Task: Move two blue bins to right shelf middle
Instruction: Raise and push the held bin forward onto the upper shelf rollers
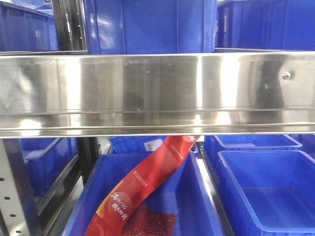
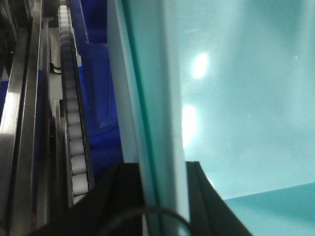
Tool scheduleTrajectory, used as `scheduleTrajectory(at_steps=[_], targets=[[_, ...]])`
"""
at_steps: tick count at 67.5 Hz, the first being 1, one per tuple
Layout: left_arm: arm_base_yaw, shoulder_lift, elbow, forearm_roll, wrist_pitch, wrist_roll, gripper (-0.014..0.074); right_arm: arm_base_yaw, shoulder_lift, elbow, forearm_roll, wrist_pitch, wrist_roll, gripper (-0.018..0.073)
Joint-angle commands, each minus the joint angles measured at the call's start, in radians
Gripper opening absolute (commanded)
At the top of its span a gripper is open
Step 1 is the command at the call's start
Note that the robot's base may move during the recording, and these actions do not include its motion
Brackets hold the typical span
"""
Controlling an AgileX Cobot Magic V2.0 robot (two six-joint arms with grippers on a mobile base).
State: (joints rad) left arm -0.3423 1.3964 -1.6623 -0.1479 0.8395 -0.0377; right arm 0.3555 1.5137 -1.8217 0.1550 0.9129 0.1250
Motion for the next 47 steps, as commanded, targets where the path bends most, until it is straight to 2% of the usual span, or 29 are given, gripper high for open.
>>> scheduleTrajectory(at_steps=[1,47], targets=[[0.001,-0.018,-0.017,-0.025,-0.073,0.007,-0.0111,-0.004,-0.018,-0.013,-0.003,-0.083,-0.003,-0.0154],[0.001,-0.018,-0.017,-0.025,-0.073,0.007,-0.0111,-0.004,-0.018,-0.013,-0.003,-0.083,-0.003,-0.0154]])
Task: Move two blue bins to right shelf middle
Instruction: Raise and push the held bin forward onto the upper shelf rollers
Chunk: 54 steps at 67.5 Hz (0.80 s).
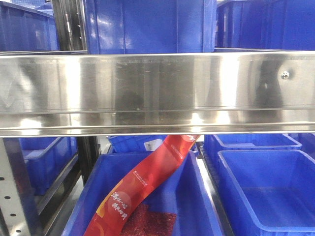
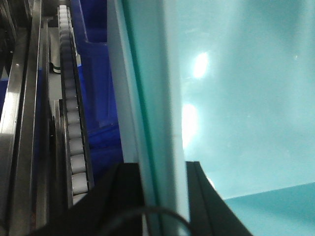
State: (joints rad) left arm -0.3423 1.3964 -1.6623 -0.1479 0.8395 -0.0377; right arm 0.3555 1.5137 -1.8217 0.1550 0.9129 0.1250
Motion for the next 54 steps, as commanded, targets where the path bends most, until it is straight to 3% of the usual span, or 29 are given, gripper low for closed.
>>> scheduleTrajectory(at_steps=[1,16,33,54], targets=[[0.001,-0.018,-0.017,-0.025,-0.073,0.007,-0.0111,-0.004,-0.018,-0.013,-0.003,-0.083,-0.003,-0.0154],[0.001,-0.018,-0.017,-0.025,-0.075,0.007,-0.0111,-0.004,-0.018,-0.013,-0.003,-0.111,-0.003,-0.0154],[0.001,0.004,-0.005,-0.025,0.089,0.007,-0.0111,-0.004,0.002,-0.001,0.006,0.03,-0.003,-0.0154],[0.001,0.139,0.012,-0.001,0.161,0.007,-0.0111,-0.004,0.112,0.051,0.006,0.063,-0.003,-0.0154]])
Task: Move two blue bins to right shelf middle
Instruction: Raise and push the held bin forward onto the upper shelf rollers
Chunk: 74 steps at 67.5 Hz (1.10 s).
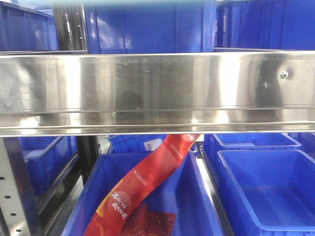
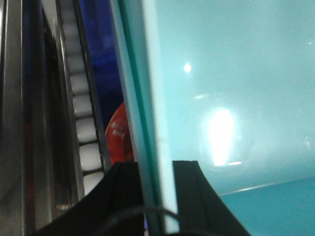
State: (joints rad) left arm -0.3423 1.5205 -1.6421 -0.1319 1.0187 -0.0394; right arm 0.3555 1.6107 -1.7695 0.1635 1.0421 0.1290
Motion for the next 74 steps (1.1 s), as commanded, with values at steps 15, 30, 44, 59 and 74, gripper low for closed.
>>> scheduleTrajectory(at_steps=[15,30,44,59,74], targets=[[0.001,0.07,-0.006,-0.013,0.011,0.008,-0.0111,-0.004,0.067,-0.001,-0.002,-0.04,-0.007,-0.0154],[0.001,0.072,-0.006,-0.013,0.012,0.012,0.0108,-0.004,0.069,-0.001,-0.002,-0.036,-0.007,0.0118],[0.001,0.07,-0.006,-0.013,0.01,0.012,0.0528,-0.004,0.061,-0.001,-0.002,-0.034,-0.007,0.0578],[0.001,-0.001,-0.014,0.005,0.01,0.014,0.0601,-0.008,-0.012,-0.005,-0.017,-0.048,-0.007,0.0489],[0.001,-0.141,-0.014,0.12,0.013,0.014,0.0507,-0.03,-0.124,-0.005,-0.129,-0.03,-0.007,0.0179]])
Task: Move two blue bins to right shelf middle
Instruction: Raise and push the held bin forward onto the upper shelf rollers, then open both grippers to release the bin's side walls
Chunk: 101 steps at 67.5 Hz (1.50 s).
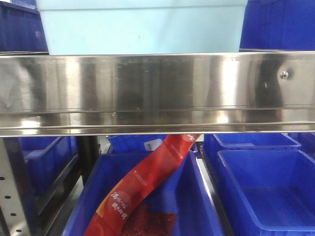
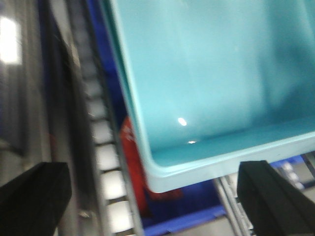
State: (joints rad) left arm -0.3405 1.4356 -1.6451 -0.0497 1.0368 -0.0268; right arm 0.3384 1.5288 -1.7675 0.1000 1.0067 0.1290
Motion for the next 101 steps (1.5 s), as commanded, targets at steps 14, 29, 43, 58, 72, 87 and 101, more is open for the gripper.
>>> scheduleTrajectory(at_steps=[14,29,43,58,72,87,101], targets=[[-0.001,-0.175,0.069,0.091,-0.036,0.0,0.0013,-0.04,-0.119,0.045,-0.189,0.056,-0.007,-0.0168],[0.035,-0.352,0.373,0.107,-0.231,-0.083,-0.0111,-0.042,-0.232,0.299,-0.19,-0.079,-0.007,-0.016],[0.112,-0.56,0.651,0.107,-0.375,-0.085,-0.0111,-0.042,-0.366,0.601,-0.19,-0.281,-0.007,-0.0162],[0.127,-0.791,0.905,0.132,-0.508,-0.085,-0.0111,-0.042,-0.568,0.932,-0.19,-0.539,-0.007,-0.0162],[0.127,-1.022,1.06,0.143,-0.622,-0.085,-0.0111,-0.042,-0.762,1.202,-0.209,-0.752,-0.007,-0.0162],[0.127,-1.213,1.149,0.143,-0.66,-0.085,-0.0111,-0.042,-1.03,1.384,-0.209,-0.891,-0.007,-0.0162],[0.127,-1.273,1.163,0.147,-0.659,-0.085,-0.0111,-0.042,-1.225,1.403,-0.209,-0.911,-0.007,-0.0162]])
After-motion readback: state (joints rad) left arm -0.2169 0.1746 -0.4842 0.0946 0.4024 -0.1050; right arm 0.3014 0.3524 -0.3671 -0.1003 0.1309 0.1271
